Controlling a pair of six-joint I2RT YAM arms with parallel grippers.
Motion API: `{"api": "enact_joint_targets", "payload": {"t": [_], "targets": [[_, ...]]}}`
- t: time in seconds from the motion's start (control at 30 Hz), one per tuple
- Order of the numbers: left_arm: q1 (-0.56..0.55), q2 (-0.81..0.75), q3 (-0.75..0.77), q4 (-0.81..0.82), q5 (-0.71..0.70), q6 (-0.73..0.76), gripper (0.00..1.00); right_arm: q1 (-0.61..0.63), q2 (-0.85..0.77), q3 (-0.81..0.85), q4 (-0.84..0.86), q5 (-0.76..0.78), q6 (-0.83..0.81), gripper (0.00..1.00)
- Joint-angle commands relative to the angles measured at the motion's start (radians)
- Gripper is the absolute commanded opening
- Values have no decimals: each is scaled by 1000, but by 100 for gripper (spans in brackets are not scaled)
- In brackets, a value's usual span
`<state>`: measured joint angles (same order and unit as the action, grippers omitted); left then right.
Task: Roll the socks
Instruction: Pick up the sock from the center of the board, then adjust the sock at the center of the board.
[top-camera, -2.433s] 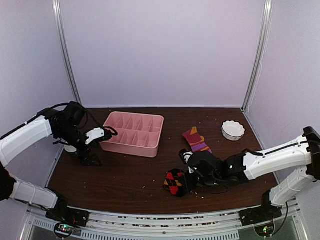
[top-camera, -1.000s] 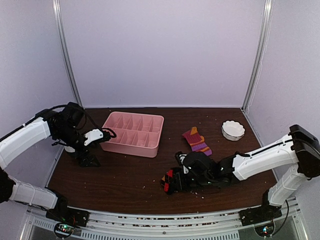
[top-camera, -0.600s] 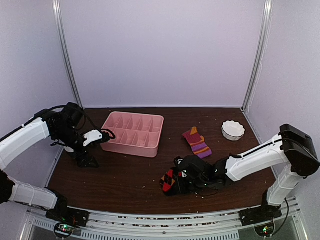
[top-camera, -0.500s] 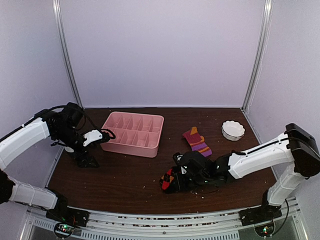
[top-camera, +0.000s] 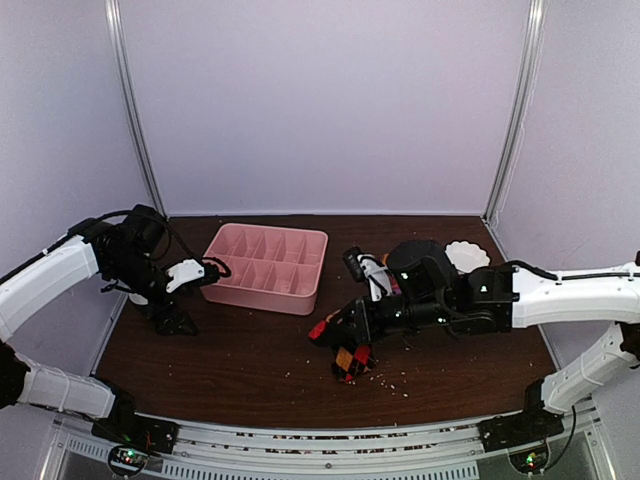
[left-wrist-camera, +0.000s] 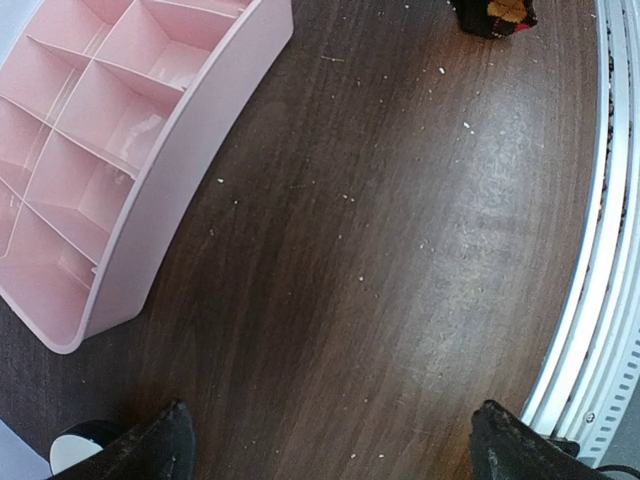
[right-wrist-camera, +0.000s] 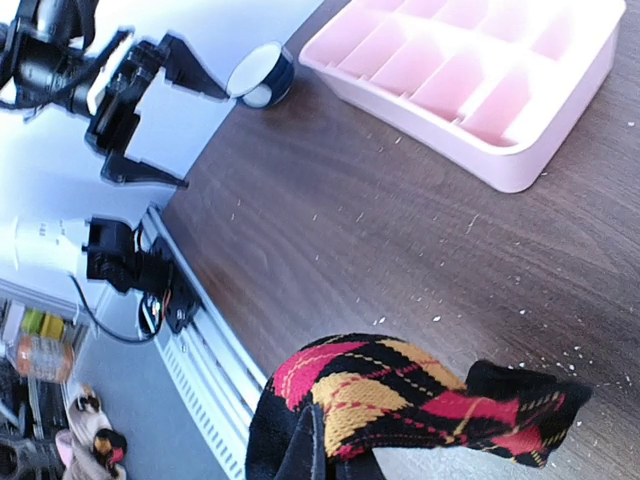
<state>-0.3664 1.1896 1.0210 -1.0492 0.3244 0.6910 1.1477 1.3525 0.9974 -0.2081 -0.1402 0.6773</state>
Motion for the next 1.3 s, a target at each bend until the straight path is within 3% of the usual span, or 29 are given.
{"api": "enact_joint_targets", "payload": {"t": [0.0,0.43,0.6,0.9,1.27], "targets": [[5,-26,3,-6,27,4,98,20,51,110,-106,-153,-99,0],[5,-53,12,2,-1,-14,98,74,218,436,-219,-356,-268,0],[4,-62,8,7,-14,-17,98,66,214,386,-318,-426,-371,0],[-5,-11,12,55,31,-29,98,-12,107,84,-556,-182,-490,0],[-155,127,75,122,1,-11,98,-133,258,168,-698,230,-600,0]]}}
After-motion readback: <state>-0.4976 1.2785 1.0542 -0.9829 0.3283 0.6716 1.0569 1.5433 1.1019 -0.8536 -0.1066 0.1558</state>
